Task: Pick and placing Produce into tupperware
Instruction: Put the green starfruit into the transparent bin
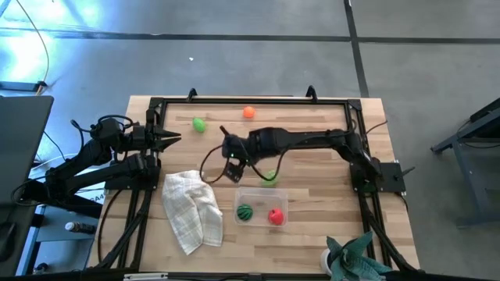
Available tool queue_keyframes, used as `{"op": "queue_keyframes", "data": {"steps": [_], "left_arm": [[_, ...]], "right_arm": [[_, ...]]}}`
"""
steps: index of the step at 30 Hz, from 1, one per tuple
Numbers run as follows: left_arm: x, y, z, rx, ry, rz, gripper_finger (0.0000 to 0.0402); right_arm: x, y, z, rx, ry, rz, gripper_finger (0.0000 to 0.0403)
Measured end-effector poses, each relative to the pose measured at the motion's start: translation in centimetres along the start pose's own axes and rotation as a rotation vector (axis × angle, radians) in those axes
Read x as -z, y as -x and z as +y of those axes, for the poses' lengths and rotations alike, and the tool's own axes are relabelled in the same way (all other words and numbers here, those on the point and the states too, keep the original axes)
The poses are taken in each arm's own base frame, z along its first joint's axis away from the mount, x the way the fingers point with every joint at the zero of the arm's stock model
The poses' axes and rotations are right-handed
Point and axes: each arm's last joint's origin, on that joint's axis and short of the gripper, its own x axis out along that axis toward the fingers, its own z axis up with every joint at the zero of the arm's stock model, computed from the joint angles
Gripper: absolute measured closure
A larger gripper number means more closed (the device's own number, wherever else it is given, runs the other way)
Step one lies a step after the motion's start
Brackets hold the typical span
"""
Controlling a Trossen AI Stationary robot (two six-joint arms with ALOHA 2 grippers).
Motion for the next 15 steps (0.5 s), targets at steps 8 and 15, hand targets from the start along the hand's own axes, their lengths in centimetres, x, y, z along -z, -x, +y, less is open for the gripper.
{"op": "queue_keyframes", "data": {"steps": [8, 15], "left_arm": [[0.0, 0.0, 0.0, 0.000, 0.000, 0.000, 0.0364], [0.0, 0.0, 0.0, 0.000, 0.000, 0.000, 0.0364]], "right_arm": [[-3.4, -0.9, -7.0, 0.110, -0.239, -0.038, 0.0096], [-5.6, -1.4, -13.1, 0.167, -0.456, -0.084, 0.0096]]}}
